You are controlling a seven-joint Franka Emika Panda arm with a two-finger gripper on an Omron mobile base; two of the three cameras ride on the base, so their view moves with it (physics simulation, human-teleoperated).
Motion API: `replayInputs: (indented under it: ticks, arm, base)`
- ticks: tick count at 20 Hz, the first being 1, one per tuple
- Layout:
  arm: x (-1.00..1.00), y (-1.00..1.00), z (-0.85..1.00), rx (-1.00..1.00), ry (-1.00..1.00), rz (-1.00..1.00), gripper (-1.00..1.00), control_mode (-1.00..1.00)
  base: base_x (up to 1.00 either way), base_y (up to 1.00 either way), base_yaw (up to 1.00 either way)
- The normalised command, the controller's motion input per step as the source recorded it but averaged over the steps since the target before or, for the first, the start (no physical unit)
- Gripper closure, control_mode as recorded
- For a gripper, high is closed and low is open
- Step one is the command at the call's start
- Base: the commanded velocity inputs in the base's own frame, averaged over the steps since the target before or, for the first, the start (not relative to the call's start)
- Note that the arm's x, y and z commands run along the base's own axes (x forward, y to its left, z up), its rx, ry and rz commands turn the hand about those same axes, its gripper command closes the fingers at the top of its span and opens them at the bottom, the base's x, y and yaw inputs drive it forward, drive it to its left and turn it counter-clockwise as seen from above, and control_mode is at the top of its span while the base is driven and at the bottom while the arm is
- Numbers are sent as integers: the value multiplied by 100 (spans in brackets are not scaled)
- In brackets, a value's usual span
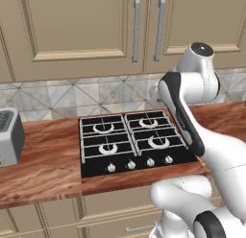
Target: Open the cabinet directly in front. Then move the beer and the mug to the dining counter with the jar on it.
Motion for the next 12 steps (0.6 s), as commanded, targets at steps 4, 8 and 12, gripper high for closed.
replayInputs:
  ticks: [4, 8, 12]
  arm:
    - [-29, 0, 54, 1, -34, 0, -100, -100]
    - [-13, 0, 53, 0, -30, 0, -100, -100]
    - [-14, 0, 30, 0, -23, 0, -100, -100]
  base:
    - [0, 0, 0]
    - [0, 0, 0]
    - [0, 0, 0]
